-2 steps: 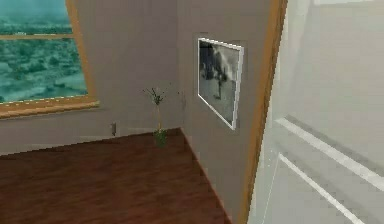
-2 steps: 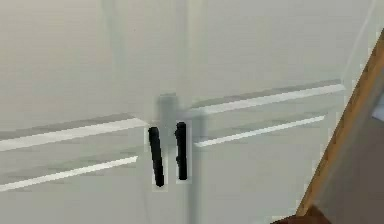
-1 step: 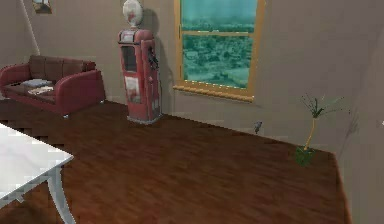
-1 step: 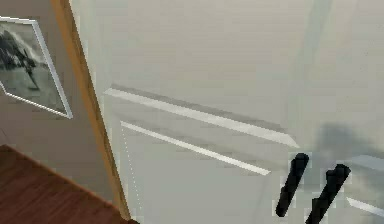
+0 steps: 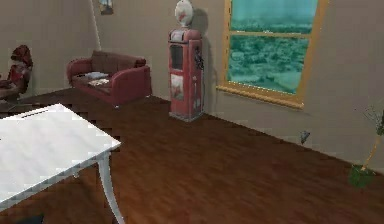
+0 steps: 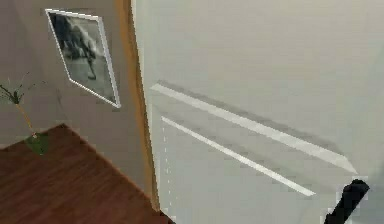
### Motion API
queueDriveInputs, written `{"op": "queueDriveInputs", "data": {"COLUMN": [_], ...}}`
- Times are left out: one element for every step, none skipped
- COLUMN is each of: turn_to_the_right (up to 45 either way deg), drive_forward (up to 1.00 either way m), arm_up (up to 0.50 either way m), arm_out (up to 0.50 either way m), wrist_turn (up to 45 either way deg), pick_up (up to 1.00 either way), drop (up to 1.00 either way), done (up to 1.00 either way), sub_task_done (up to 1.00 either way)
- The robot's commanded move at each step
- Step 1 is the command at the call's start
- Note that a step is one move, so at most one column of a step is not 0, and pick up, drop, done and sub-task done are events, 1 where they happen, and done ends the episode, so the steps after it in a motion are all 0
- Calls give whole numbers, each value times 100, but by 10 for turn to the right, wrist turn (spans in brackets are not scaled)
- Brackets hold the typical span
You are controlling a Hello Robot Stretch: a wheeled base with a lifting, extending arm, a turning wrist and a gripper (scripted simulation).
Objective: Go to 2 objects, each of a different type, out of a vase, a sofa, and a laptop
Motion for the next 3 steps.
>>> {"op": "queueDriveInputs", "data": {"turn_to_the_right": [0, -450, -180], "drive_forward": [35, 0, 0], "arm_up": [0, 0, 0], "arm_out": [0, 0, 0], "wrist_turn": [0, 0, 0], "pick_up": [0, 0, 0], "drop": [0, 0, 0], "done": [0, 0, 0], "sub_task_done": [0, 0, 0]}}
